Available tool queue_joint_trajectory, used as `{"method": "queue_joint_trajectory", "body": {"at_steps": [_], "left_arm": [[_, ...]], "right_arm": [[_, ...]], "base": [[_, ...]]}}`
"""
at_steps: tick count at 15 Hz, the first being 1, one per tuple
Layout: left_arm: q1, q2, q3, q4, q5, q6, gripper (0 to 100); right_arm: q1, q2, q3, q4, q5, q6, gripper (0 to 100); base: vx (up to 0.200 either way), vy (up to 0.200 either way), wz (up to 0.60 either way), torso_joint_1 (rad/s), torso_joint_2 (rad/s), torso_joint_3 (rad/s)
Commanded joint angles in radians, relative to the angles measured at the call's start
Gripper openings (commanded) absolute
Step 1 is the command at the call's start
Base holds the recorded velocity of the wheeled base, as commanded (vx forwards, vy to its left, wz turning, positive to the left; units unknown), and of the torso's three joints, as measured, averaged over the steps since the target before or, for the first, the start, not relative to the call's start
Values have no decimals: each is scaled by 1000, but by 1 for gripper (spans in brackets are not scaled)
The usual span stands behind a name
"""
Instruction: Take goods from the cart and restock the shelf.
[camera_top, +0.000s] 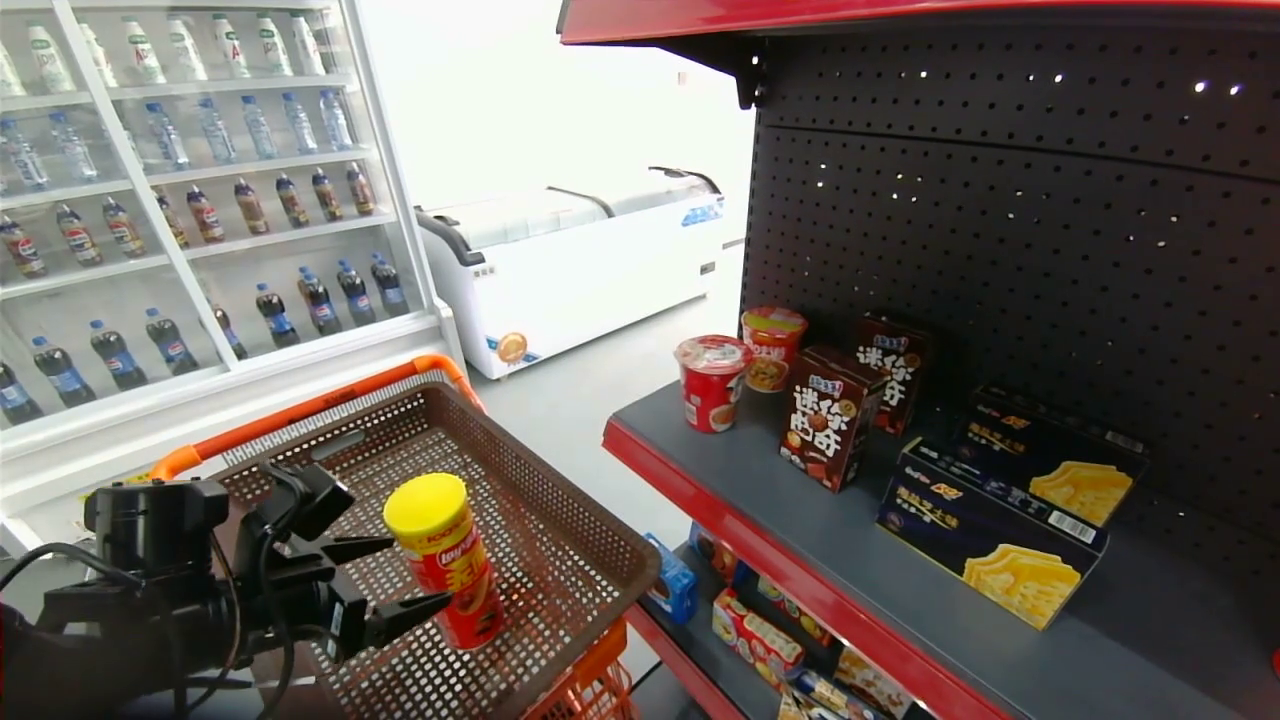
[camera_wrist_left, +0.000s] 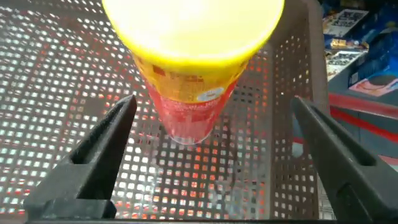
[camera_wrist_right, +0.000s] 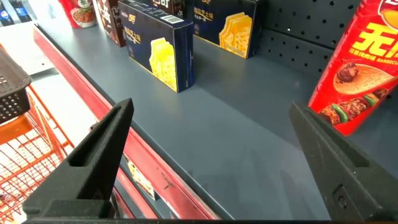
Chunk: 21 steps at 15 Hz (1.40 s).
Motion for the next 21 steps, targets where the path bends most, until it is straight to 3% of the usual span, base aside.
{"method": "queue_joint_trajectory", "body": {"at_steps": [1, 7, 10, 13, 18, 19, 21], "left_arm": [[-4, 87, -13, -23, 0, -1, 100], [-13, 217, -140, -85, 18, 11, 100], [-50, 243, -184, -86, 26, 11, 100], [-107, 282, -197, -86, 121, 6, 100], [-134, 298, -258, -86, 110, 8, 100], [-153, 300, -287, -86, 113, 0, 0], [-154, 294, -279, -83, 121, -1, 0]], "right_arm": [[0, 0, 0, 0, 0, 0, 100], [0, 0, 0, 0, 0, 0, 100], [0, 0, 0, 0, 0, 0, 100], [0, 0, 0, 0, 0, 0, 100], [0, 0, 0, 0, 0, 0, 100], [0, 0, 0, 0, 0, 0, 100], [0, 0, 0, 0, 0, 0, 100]], "base": [[0, 0, 0, 0, 0, 0], [0, 0, 0, 0, 0, 0], [0, 0, 0, 0, 0, 0], [0, 0, 0, 0, 0, 0], [0, 0, 0, 0, 0, 0], [0, 0, 0, 0, 0, 0], [0, 0, 0, 0, 0, 0]]}}
